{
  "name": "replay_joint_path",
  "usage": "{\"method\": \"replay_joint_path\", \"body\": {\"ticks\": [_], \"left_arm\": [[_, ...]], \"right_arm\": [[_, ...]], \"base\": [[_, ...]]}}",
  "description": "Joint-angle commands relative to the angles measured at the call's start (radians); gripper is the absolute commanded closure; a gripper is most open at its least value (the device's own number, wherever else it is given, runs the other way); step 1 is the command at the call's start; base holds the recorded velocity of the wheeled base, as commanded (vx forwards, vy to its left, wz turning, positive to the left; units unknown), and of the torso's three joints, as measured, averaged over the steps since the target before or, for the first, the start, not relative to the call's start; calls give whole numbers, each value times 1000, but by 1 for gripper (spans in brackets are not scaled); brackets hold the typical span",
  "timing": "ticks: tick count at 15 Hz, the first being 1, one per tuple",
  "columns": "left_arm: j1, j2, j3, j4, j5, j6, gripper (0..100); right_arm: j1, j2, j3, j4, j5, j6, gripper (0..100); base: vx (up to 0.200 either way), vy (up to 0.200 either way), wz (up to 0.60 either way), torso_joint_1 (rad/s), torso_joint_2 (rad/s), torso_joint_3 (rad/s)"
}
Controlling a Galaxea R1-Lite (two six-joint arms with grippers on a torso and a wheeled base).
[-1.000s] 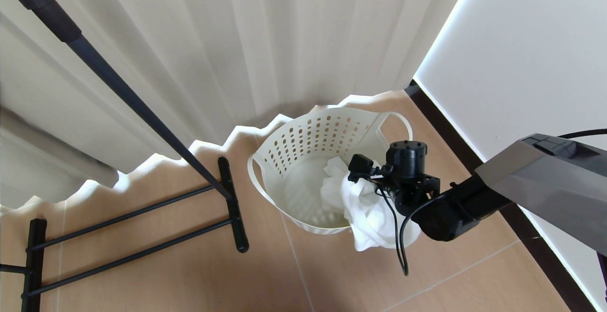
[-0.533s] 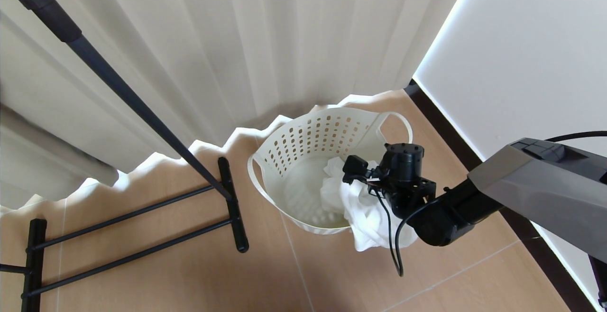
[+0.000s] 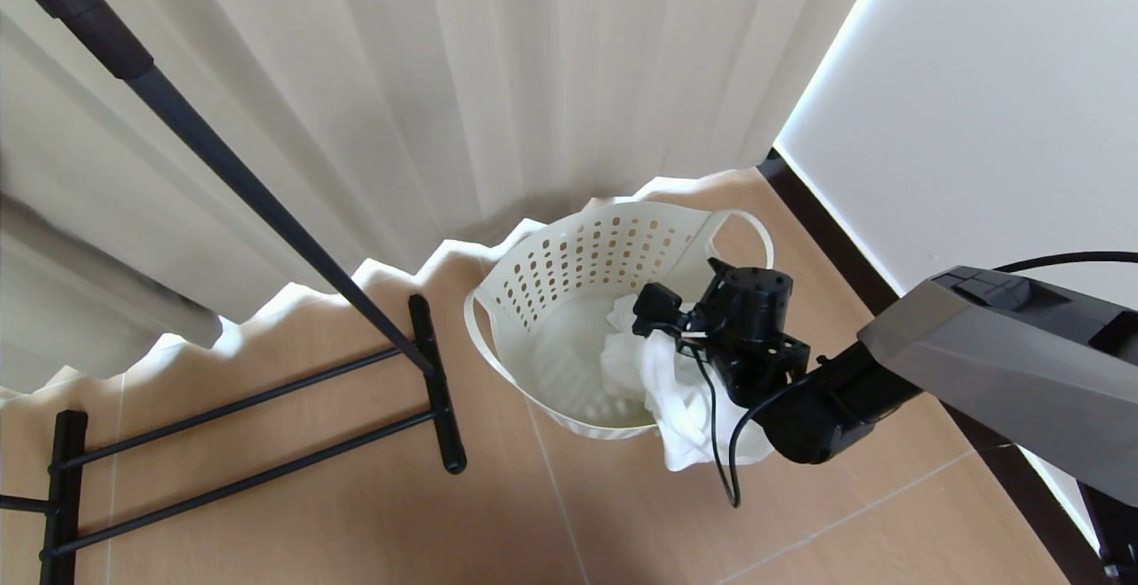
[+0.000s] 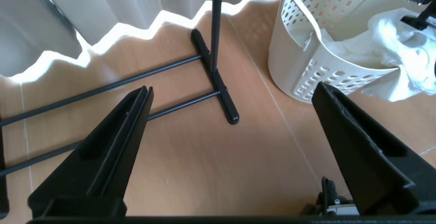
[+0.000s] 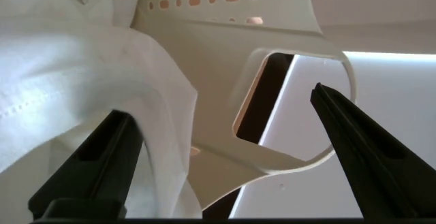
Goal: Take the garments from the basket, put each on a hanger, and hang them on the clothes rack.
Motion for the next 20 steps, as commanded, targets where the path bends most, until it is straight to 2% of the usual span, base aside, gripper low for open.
{"method": "replay_joint_path", "body": {"ticks": [1, 5, 7, 8, 12, 15, 17, 18, 19, 20], "left_arm": [[0, 1, 0, -1, 0, 0, 0], [0, 1, 0, -1, 0, 0, 0], [0, 1, 0, -1, 0, 0, 0], [0, 1, 0, -1, 0, 0, 0], [0, 1, 0, -1, 0, 0, 0], [0, 1, 0, -1, 0, 0, 0], [0, 1, 0, -1, 0, 0, 0], [0, 1, 0, -1, 0, 0, 0], [0, 1, 0, -1, 0, 0, 0], [0, 1, 0, -1, 2, 0, 0]], "right_arm": [[0, 9, 4, -24, 0, 0, 0], [0, -23, 38, -169, 0, 0, 0], [0, -99, 126, -265, -2, 12, 0], [0, -145, 176, -276, 0, 20, 100], [2, -260, 308, -288, 0, 58, 100], [2, -402, 366, -187, -2, 201, 100], [5, -626, 379, 130, 3, 398, 100], [14, -706, 366, 261, 11, 463, 100], [22, -735, 357, 313, 20, 489, 100], [32, -841, 308, 523, 80, 612, 100]], "base": [[0, 0, 0, 0, 0, 0], [0, 0, 0, 0, 0, 0], [0, 0, 0, 0, 0, 0], [0, 0, 0, 0, 0, 0], [0, 0, 0, 0, 0, 0], [0, 0, 0, 0, 0, 0], [0, 0, 0, 0, 0, 0], [0, 0, 0, 0, 0, 0], [0, 0, 0, 0, 0, 0], [0, 0, 0, 0, 0, 0]]}}
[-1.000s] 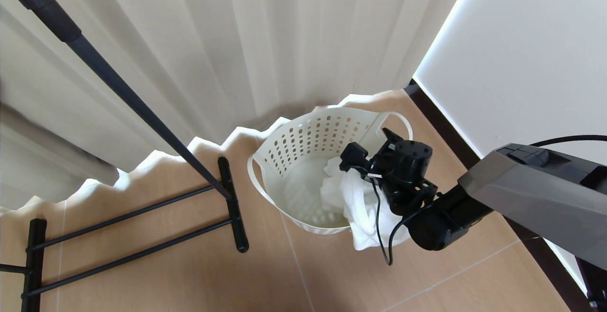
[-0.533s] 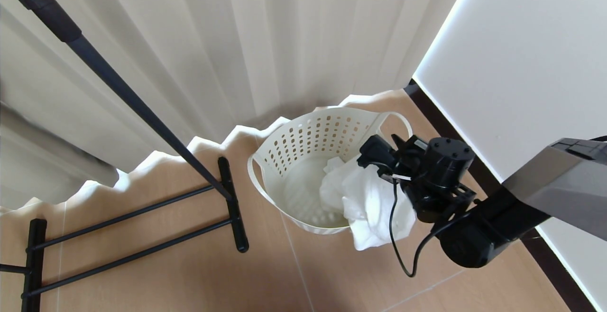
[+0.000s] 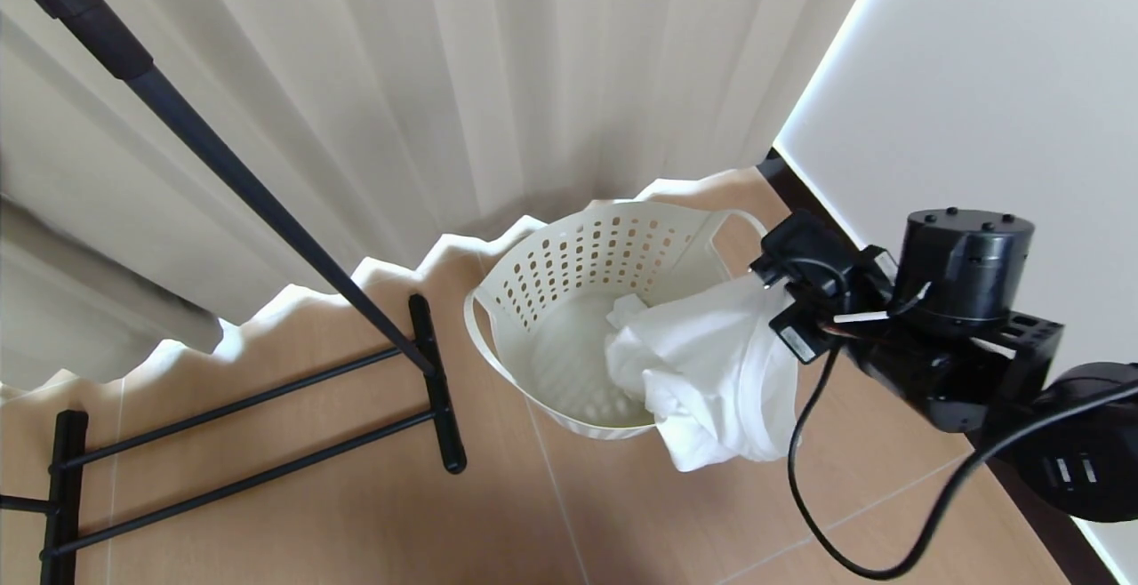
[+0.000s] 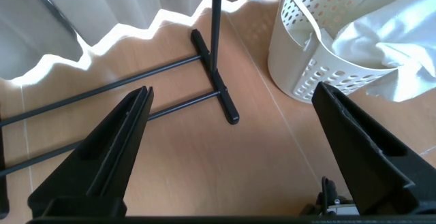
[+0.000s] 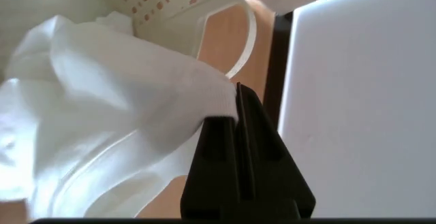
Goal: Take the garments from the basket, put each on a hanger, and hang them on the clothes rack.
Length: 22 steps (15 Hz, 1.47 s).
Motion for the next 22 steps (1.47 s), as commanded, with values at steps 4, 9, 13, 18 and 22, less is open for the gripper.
{"method": "replay_joint_path", "body": {"ticks": [4, 9, 13, 18, 22], "left_arm": [[0, 1, 0, -1, 0, -2, 0], [0, 1, 0, -1, -1, 2, 0], [0, 1, 0, -1, -1, 1, 0], [0, 1, 0, -1, -1, 1, 0], [0, 1, 0, -1, -1, 1, 0]], "right_arm": [[19, -391, -199, 592, 302, 439, 100], [18, -391, -191, 617, 429, 566, 100], [16, -374, -178, 605, 426, 566, 100], [12, -343, -178, 536, 425, 566, 100], [-1, -323, -159, 474, 428, 564, 100]], "base": [[0, 0, 0, 0, 0, 0], [0, 0, 0, 0, 0, 0], [0, 0, 0, 3, 1, 16], [0, 0, 0, 1, 1, 170], [0, 0, 0, 1, 4, 204]]}}
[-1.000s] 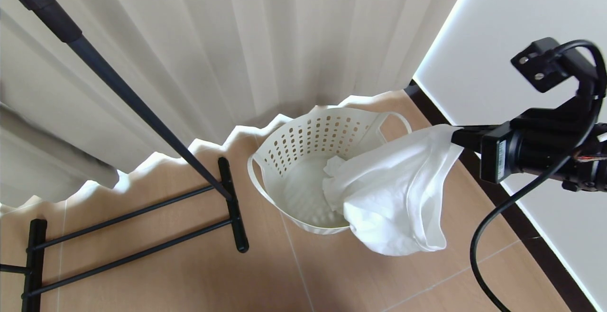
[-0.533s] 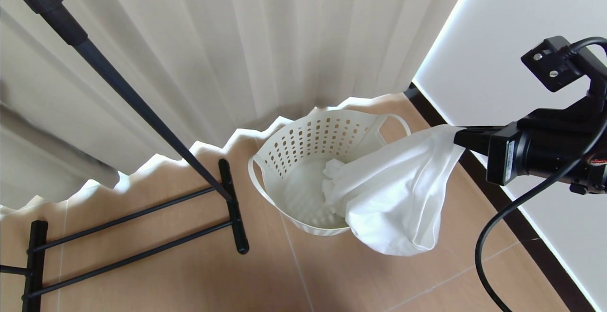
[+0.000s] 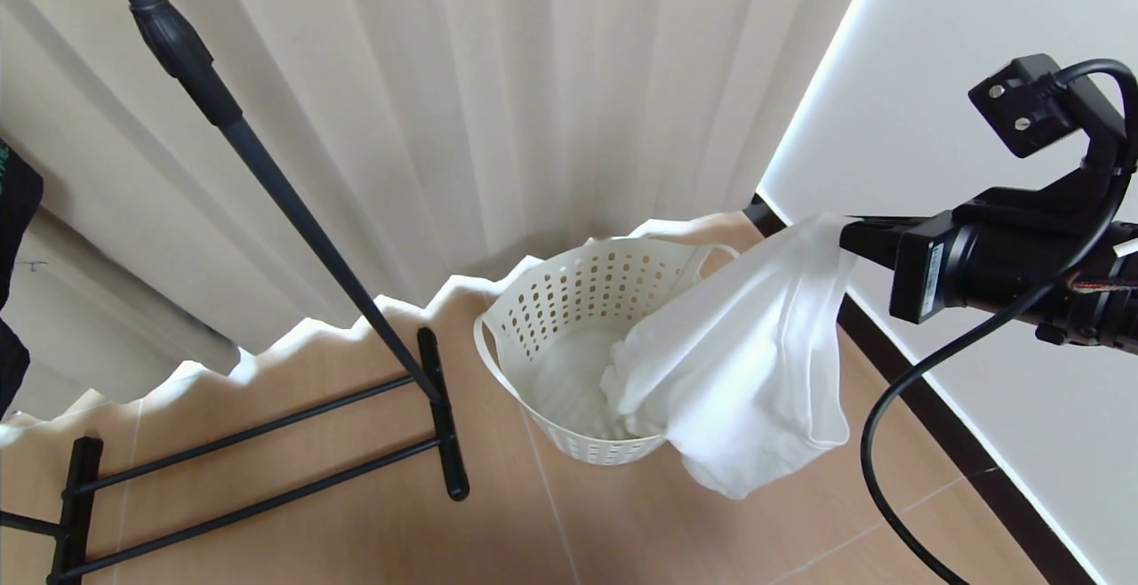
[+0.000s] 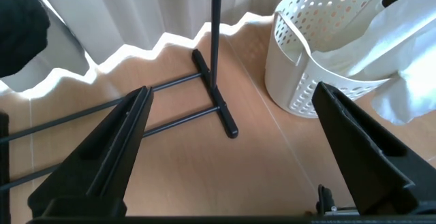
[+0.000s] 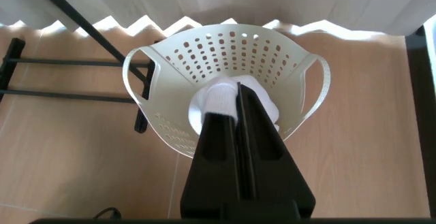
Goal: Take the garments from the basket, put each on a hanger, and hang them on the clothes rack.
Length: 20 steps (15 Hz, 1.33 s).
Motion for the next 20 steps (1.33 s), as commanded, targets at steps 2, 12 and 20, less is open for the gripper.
{"method": "replay_joint_path", "body": {"ticks": [2, 12, 20], "left_arm": [[0, 1, 0, -1, 0, 0, 0], [0, 1, 0, -1, 0, -2, 0], [0, 1, 0, -1, 0, -2, 0]], "right_arm": [[-3, 17, 0, -2, 0, 0, 100], [-22, 24, -2, -2, -1, -2, 100], [-27, 20, 0, -2, -1, -3, 100]], "base": [[0, 0, 0, 2, 5, 198], [0, 0, 0, 59, -338, -71], [0, 0, 0, 160, -486, -123]]}}
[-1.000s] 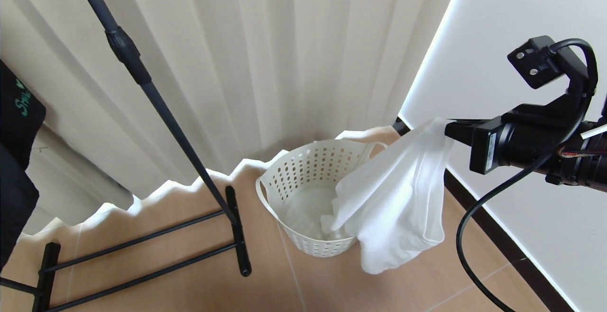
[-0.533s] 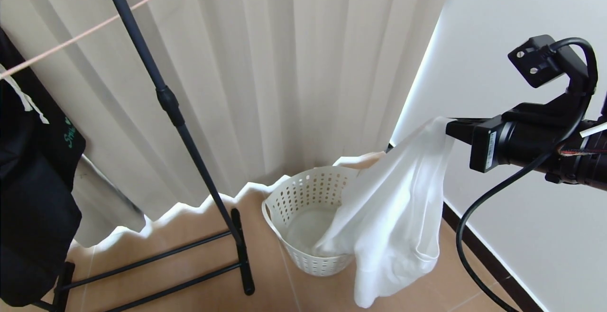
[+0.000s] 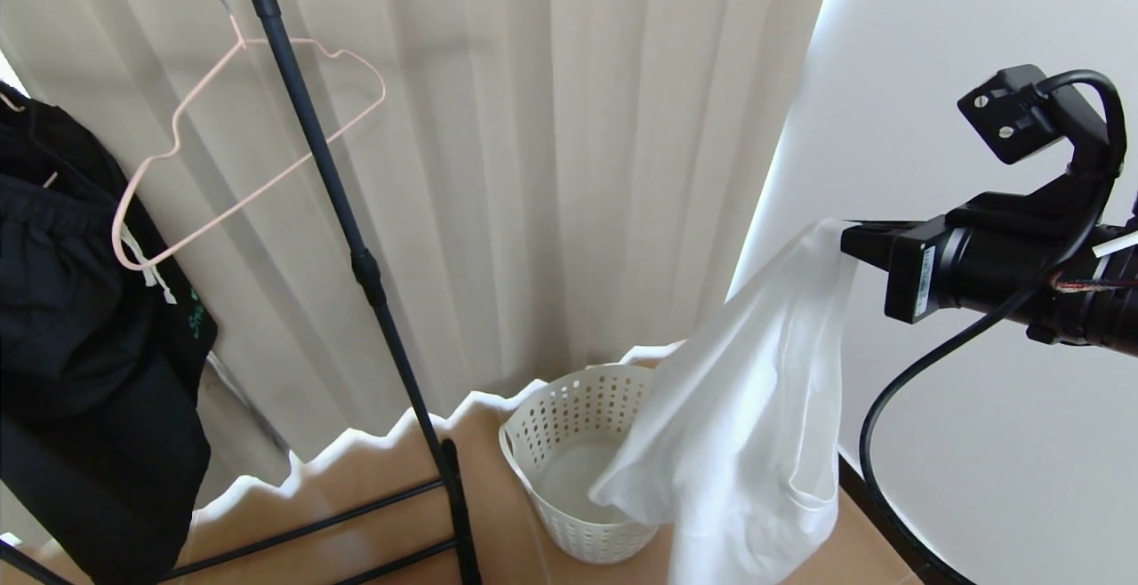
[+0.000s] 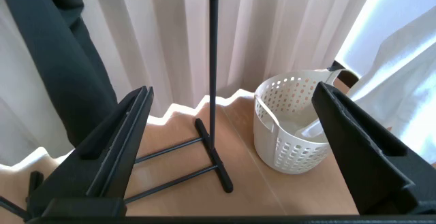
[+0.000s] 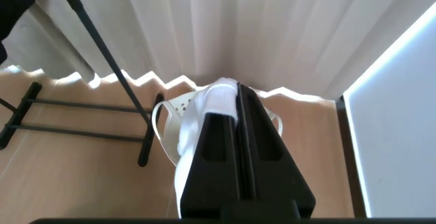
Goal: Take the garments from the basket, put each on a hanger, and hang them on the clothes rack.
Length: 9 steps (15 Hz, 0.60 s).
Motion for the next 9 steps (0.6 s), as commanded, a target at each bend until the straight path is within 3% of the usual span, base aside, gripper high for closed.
{"method": "replay_joint_path", "body": {"ticks": [1, 9], "left_arm": [[0, 1, 0, 0, 2, -1, 0], [0, 1, 0, 0, 2, -4, 0]], "right_arm": [[0, 3, -2, 0, 0, -1, 100], [0, 3, 6, 0, 0, -13, 100]], "base": [[0, 0, 0, 193, -505, -178], [0, 0, 0, 217, -532, -297]]}}
